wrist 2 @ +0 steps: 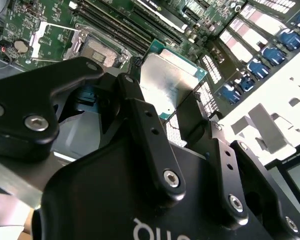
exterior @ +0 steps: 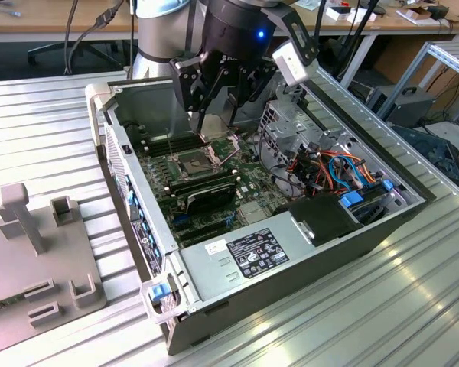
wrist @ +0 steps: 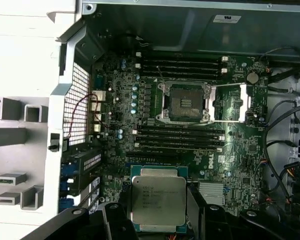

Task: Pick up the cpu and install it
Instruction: 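Pick up the cpu and move it towards the insertion slot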

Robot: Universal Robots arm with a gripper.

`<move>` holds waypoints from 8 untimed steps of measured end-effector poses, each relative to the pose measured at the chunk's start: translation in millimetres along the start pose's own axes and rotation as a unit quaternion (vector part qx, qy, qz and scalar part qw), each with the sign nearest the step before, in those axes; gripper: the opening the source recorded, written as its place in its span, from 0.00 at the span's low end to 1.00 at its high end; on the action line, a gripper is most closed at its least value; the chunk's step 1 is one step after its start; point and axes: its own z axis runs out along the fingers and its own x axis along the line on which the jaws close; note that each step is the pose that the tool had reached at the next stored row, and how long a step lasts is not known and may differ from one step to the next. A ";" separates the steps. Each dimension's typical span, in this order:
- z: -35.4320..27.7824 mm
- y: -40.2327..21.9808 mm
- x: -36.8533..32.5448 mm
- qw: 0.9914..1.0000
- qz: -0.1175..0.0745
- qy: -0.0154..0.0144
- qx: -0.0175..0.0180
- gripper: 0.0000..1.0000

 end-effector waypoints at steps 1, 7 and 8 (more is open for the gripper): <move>0.9 1.7 -0.9 1.000 0.000 0.000 0.000 0.53; 8.9 8.9 -10.3 1.000 0.000 0.000 0.000 0.53; 10.3 9.6 -11.9 1.000 0.000 0.000 0.000 0.53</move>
